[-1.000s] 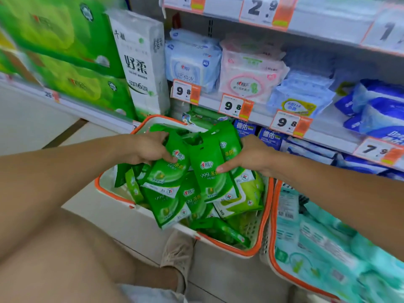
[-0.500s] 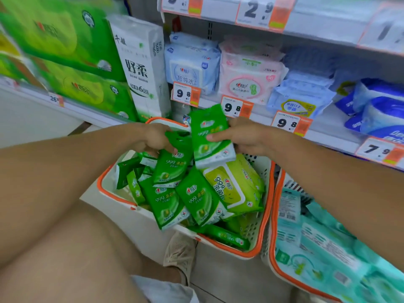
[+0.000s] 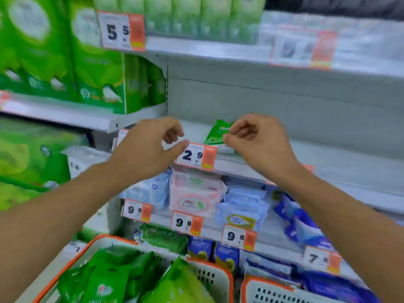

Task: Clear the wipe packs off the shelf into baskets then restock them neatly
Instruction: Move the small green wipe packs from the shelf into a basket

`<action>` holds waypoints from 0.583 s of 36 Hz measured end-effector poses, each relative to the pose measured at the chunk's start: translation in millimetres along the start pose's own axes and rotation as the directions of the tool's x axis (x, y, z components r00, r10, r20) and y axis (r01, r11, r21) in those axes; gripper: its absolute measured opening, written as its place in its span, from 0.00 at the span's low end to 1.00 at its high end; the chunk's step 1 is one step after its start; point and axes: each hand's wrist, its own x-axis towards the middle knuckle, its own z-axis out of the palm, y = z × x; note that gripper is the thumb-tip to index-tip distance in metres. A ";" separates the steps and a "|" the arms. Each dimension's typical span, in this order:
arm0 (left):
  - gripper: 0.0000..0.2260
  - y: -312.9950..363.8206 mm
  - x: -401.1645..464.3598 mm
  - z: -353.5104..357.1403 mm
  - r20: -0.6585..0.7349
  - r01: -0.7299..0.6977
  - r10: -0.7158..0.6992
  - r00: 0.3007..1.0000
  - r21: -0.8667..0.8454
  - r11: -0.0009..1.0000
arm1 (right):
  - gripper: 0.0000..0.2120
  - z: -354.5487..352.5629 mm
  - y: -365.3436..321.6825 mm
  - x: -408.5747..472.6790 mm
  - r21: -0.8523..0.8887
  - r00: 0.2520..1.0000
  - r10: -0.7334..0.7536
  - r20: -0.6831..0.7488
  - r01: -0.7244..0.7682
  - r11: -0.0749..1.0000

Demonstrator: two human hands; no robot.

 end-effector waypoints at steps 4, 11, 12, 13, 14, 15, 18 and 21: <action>0.23 -7.0 78.2 21.1 0.155 0.175 -0.189 0.970 0.105 0.979 | 0.28 -14.6 24.9 60.1 -0.274 0.941 0.337 0.012 -0.321 0.906; 0.38 -26.9 123.8 65.0 0.402 0.423 -0.440 0.803 0.137 0.896 | 0.34 -19.5 58.3 98.0 -0.352 0.611 0.751 0.249 -0.666 0.658; 0.39 -21.6 127.7 70.1 0.428 0.450 -0.453 0.782 0.115 0.886 | 0.37 -16.2 62.2 102.2 -0.382 0.589 0.764 0.264 -0.663 0.644; 0.39 -14.7 130.2 74.7 0.480 0.488 -0.458 0.748 0.069 0.870 | 0.39 -11.3 66.1 106.6 -0.400 0.563 0.773 0.292 -0.663 0.633; 0.38 -7.2 131.7 80.2 0.545 0.529 -0.449 0.708 0.011 0.848 | 0.39 -5.8 67.8 109.9 -0.402 0.544 0.771 0.332 -0.658 0.637; 0.38 -2.0 132.5 87.3 0.604 0.558 -0.431 0.670 -0.027 0.829 | 0.37 1.3 71.1 113.2 -0.400 0.543 0.752 0.374 -0.637 0.659; 0.45 0.1 132.1 105.4 0.592 0.606 -0.462 0.661 -0.057 0.794 | 0.37 19.8 76.3 114.6 -0.284 0.625 0.656 0.424 -0.596 0.751; 0.50 -7.1 135.4 102.1 0.580 0.695 -0.433 0.690 -0.363 0.620 | 0.39 23.7 92.7 116.3 0.132 0.734 0.511 0.447 -0.619 0.774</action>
